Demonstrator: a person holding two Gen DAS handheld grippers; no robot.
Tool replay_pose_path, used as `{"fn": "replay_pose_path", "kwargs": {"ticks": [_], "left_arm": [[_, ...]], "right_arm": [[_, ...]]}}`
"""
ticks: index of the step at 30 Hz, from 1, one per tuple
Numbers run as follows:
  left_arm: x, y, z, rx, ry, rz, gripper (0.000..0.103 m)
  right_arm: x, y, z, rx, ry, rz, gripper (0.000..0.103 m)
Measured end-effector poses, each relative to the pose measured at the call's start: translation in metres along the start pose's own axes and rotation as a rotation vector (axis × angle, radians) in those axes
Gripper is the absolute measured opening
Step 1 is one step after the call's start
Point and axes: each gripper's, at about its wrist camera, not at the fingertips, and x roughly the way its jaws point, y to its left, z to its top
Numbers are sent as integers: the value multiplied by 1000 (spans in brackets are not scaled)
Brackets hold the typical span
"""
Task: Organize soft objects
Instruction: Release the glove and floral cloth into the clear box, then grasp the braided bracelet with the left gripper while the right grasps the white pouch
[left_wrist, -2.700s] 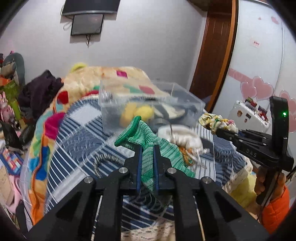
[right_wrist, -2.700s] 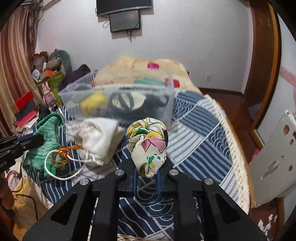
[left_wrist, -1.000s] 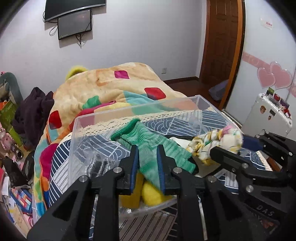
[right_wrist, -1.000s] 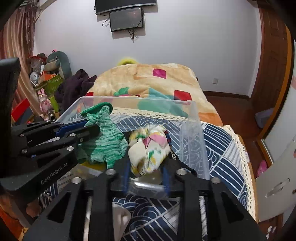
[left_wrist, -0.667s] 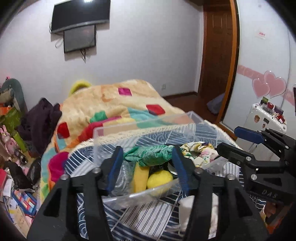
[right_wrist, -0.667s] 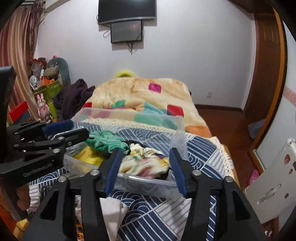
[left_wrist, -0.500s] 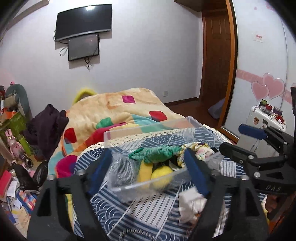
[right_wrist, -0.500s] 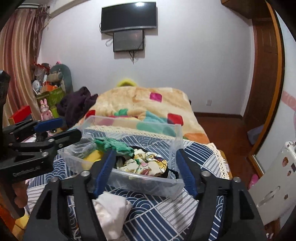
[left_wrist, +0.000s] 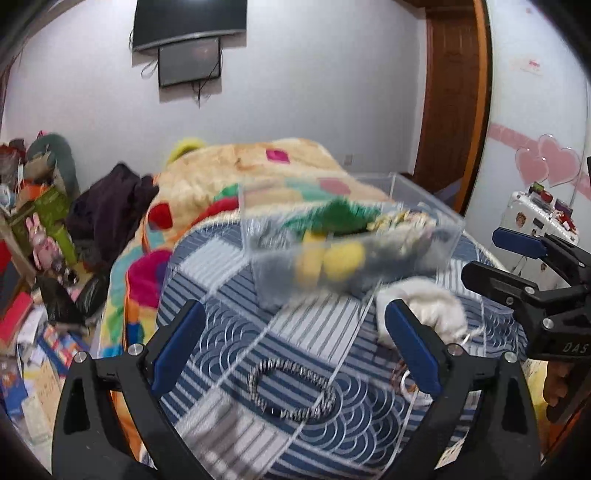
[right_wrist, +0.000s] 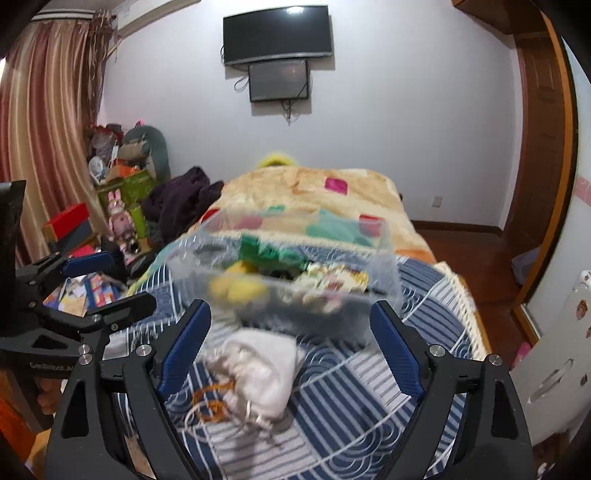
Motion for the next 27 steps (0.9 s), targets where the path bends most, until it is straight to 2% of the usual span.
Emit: {"fn": "replay_pose_path", "kwargs": {"ticks": [12,18,19,21,23,27], "left_arm": [[29,3,-52,-49,136,5,99],[34,4,-59,-51,118,56,99],[33,4,-59,-51,113,56,99],[33,7,-59,-56,103,49,94],[31,7,-59,-56,103,29,83],[29,8,-59,-61,96,-9,68]], "right_arm": [[40,16,-36,12,183,77,86],[50,17,-45,-2,215,73,84],[49,17,-46,-6,216,67,81],[51,17,-48,-12,230,75,63],[50,17,-48,-15,232,80,54],[46,17,-47,-36,216,57,36]]}}
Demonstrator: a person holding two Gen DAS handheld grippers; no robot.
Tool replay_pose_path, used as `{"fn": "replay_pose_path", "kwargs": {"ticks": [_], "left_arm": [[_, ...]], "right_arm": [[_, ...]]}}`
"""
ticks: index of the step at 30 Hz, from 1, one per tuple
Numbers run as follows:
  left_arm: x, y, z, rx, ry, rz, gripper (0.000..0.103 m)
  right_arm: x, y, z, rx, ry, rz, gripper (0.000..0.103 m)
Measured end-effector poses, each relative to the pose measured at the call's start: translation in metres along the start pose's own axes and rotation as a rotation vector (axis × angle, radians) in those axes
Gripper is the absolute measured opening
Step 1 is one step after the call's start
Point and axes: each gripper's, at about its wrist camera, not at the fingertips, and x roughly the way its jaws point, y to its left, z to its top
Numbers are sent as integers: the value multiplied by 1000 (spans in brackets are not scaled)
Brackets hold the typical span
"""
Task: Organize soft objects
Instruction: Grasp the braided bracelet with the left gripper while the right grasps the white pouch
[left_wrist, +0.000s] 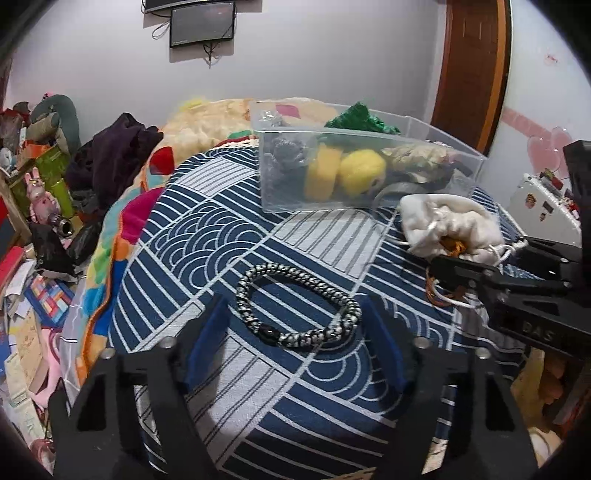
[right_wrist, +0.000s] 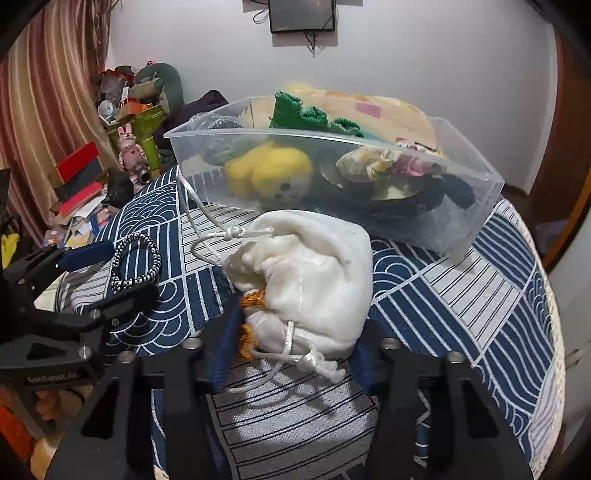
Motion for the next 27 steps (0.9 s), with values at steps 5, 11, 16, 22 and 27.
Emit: {"fn": "replay_pose_path", "kwargs": {"ticks": [5,11,16,22,27], "left_arm": [[-1,-3,1,6,-4,-18,41],[-9,-4,5,0,-22,-40,15],[-19,-4,13,-8,-50,-61,12],[-31,-10,34,10,-114,-74,12],[-41,-18,61,43,-190,-62,12]], "right_arm": [[-6,-10,1,32,-26,12,28],[-16,-10,2,32,-64,13,27],[-22,-12,7,40,-90,10,27],[-36,-18,20,56,-150,-11,27],[-48,-27,34,74,-206,-46,27]]}}
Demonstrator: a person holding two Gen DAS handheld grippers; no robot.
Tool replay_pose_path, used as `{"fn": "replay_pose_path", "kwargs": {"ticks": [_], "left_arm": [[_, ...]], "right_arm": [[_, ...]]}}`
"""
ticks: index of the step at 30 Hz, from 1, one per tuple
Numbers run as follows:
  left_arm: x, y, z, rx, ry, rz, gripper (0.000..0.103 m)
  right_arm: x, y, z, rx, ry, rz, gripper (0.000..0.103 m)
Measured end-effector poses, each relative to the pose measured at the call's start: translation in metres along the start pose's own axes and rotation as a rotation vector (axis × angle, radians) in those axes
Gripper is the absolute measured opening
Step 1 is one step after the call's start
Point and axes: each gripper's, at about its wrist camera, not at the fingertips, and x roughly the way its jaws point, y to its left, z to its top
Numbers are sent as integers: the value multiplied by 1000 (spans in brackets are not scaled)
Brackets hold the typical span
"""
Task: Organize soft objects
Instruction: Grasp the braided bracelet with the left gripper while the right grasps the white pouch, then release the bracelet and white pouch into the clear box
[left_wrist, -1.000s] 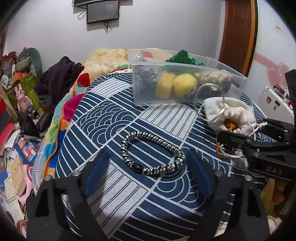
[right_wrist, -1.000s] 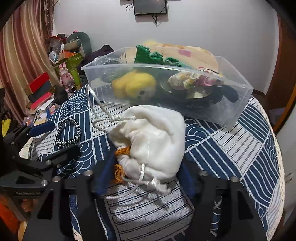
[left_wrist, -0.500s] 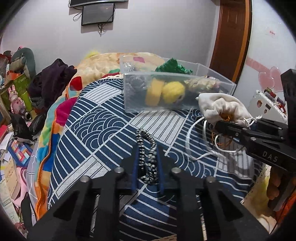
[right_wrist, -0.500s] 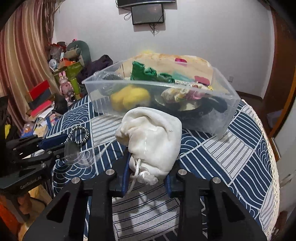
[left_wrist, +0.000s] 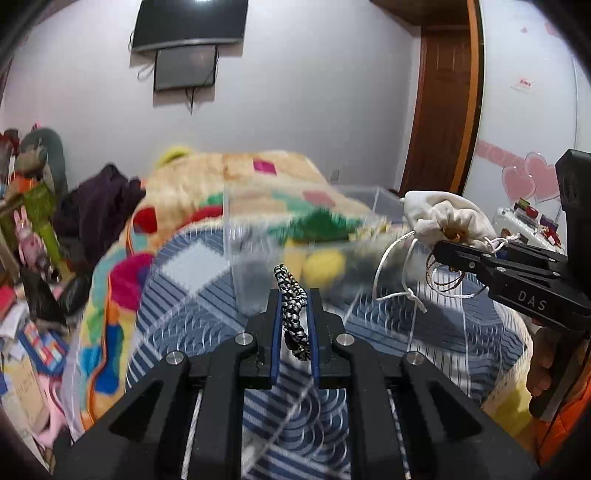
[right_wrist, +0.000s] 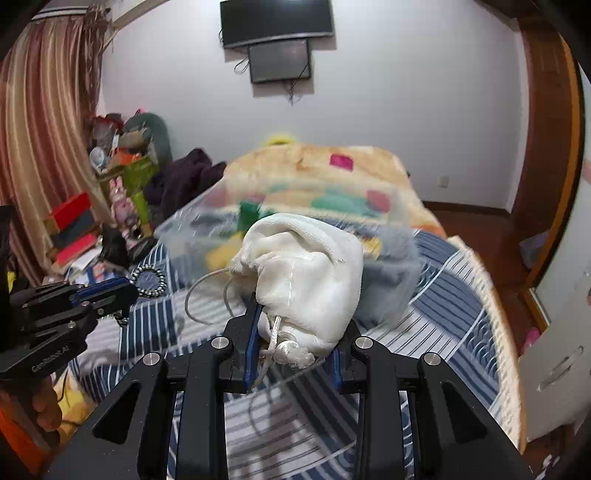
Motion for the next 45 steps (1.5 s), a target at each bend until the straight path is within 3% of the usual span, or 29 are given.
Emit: {"fn": "replay_pose_path", "kwargs": {"ticks": [11,17,24,28,31,34,38,45], "left_arm": [[29,-7,47,32,-58,18,12],[63,-5,55,17,-11,15,12],[101,-3,41,8,87,14,12],[102,-4,40,20,79,28,15],[102,-4,42,35,88,42,28],[99,1,44,16,95,24,39],[86,1,45,22,79,10,40],[49,-1,55,14,3,-6,46]], "right_arm": [[6,0,40,28,-96,-25,27],[32,1,42,39,-44,-27,27],[60,-9,27,99,50,11,27],[66,-10,22,100,78,2,30],[62,-7,24,78,75,-13,30],[57,-6,23,68,75,-19,38],[51,-10,25,66,61,-28,51],[21,-14,33,63,-4,-35,52]]}}
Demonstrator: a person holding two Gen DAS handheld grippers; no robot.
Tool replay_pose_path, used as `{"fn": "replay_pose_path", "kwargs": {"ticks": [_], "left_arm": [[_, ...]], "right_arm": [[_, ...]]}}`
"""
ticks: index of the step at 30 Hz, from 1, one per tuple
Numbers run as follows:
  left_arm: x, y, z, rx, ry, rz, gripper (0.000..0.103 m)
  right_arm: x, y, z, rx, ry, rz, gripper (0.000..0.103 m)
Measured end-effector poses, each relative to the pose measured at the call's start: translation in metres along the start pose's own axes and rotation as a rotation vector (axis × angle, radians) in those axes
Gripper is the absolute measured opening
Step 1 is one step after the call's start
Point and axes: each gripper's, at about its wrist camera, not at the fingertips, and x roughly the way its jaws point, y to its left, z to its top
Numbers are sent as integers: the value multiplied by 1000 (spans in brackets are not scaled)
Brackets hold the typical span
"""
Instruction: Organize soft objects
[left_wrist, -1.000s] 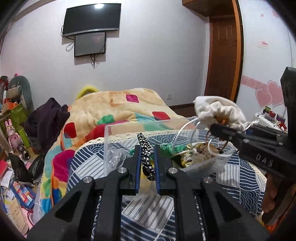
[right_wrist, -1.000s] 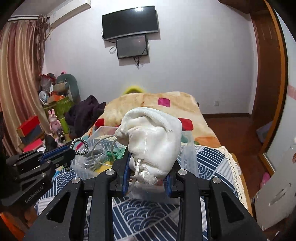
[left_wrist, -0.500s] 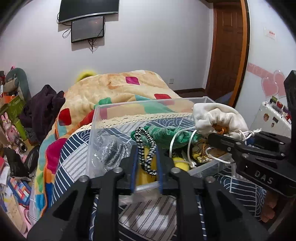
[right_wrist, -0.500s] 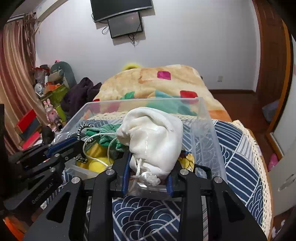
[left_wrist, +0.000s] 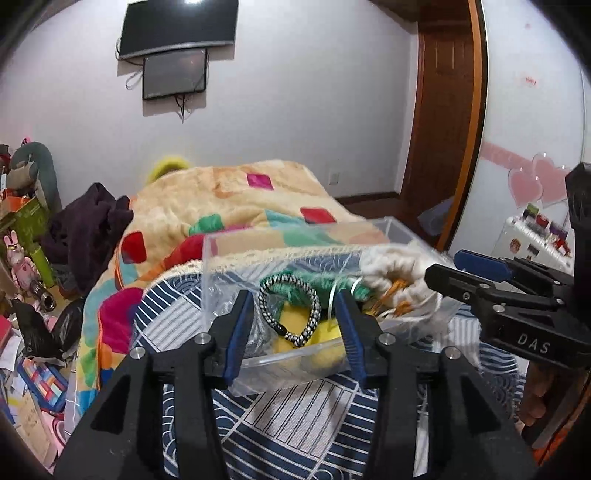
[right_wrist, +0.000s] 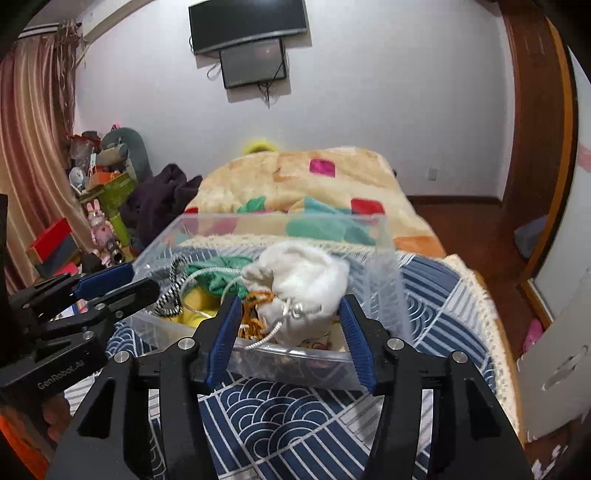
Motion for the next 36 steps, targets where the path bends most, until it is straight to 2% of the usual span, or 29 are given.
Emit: {"fn": "replay_pose_path", "kwargs": {"ticks": [3,7,12,13,15,20,23,36], "left_arm": [[-21,2,7,-27,-49,-17,46],[-53,-4,14,-11,-133,11,47],[-92,-13,17,1,-225,15,58],[-99,-15,17,2,-239,10,62],[-109,-17,17,1,-260,4,69],[-127,-22,14,1,-300,-4,95],[-135,-28,11,14,-321,8,101],[-135,-27,3,4,-322,27,103]], "right_arm": [[-18,1,7,-4,-54,4,55],[-47,4,14,-17,-141,-2,63],[-84,9,20,-29,-239,29,66],[-91,10,20,-30,-255,36,67],[-99,11,20,-30,-282,41,78],[-115,12,16,-32,-334,35,89],[-119,11,13,-21,-358,30,103],[-123,17,3,-53,-376,5,103]]}}
